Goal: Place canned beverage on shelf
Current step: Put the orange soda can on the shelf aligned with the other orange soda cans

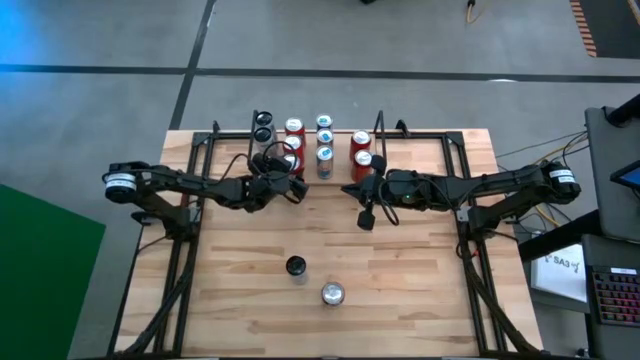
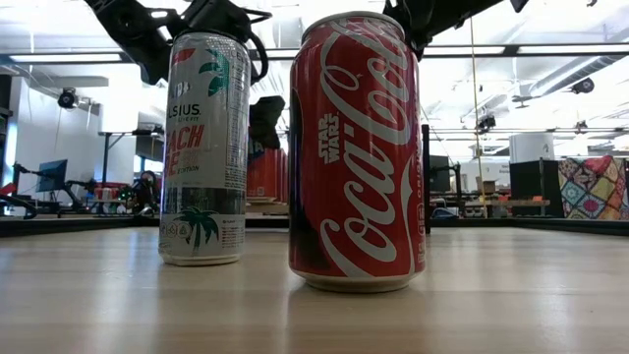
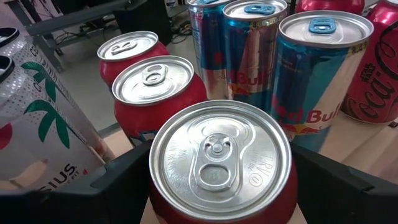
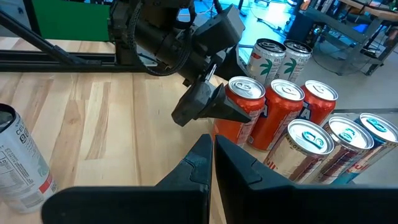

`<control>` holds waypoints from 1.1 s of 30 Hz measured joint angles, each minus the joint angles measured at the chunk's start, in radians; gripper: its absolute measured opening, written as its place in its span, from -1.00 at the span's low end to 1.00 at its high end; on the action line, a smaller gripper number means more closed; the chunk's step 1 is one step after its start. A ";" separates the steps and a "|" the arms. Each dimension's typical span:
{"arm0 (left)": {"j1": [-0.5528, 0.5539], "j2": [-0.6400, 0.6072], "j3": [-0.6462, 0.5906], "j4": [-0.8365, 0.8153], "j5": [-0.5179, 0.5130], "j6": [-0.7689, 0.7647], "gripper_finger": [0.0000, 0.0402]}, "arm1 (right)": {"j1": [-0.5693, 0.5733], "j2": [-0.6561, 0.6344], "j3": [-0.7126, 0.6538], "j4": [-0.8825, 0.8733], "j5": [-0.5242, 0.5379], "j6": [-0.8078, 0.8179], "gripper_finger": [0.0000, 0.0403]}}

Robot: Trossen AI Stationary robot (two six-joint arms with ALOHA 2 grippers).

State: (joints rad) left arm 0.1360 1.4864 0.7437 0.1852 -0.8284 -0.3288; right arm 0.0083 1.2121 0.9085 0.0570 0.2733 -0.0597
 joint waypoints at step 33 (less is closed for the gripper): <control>0.009 0.000 -0.013 0.013 0.000 0.006 0.57 | 0.000 0.000 0.000 0.000 0.000 0.008 -0.95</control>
State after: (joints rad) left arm 0.1448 1.4864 0.7307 0.1978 -0.8284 -0.3229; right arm 0.0083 1.2121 0.9085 0.0574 0.2730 -0.0513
